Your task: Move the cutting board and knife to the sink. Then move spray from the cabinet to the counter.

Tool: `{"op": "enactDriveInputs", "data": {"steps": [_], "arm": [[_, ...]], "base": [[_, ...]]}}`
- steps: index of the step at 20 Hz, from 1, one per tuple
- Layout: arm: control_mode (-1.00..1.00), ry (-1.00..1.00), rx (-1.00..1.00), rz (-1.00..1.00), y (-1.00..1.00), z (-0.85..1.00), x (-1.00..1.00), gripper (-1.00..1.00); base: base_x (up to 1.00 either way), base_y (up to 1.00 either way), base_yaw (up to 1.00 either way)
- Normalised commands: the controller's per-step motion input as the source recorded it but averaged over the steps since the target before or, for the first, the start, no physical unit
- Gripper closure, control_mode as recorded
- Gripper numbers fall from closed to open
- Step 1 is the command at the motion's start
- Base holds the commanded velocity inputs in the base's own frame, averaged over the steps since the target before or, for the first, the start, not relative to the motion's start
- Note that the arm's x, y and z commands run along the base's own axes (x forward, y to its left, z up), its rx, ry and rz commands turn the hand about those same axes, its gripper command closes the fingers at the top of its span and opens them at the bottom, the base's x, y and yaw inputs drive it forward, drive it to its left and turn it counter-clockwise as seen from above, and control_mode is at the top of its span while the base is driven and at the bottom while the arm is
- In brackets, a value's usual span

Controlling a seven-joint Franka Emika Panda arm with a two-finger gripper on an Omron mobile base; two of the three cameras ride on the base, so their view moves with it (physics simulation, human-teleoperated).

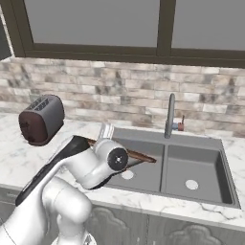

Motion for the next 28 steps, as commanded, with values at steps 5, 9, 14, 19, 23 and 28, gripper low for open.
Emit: {"op": "enactDriveInputs", "data": {"steps": [5, 9, 14, 19, 23, 28], "arm": [[-1.00, -0.20, 0.00, 0.17, 0.00, -0.39, 0.15, 1.00], [-1.00, -0.29, 0.00, 0.18, 0.00, -0.31, 0.09, 1.00], [-1.00, -0.06, 0.00, 0.09, 0.00, -0.21, 0.17, 1.00], [-1.00, 0.21, 0.00, 0.02, 0.00, -0.01, 0.26, 1.00], [-1.00, 0.21, 0.00, 0.05, -0.04, -0.04, 0.29, 1.00], [-1.00, 0.05, 0.00, 0.09, -0.16, -0.22, 0.28, 1.00]], "base": [[0.00, 0.00, 0.00], [0.00, 0.00, 0.00], [0.00, 0.00, 0.00], [0.00, 0.00, 0.00], [0.00, 0.00, 0.00], [0.00, 0.00, 0.00]]}}
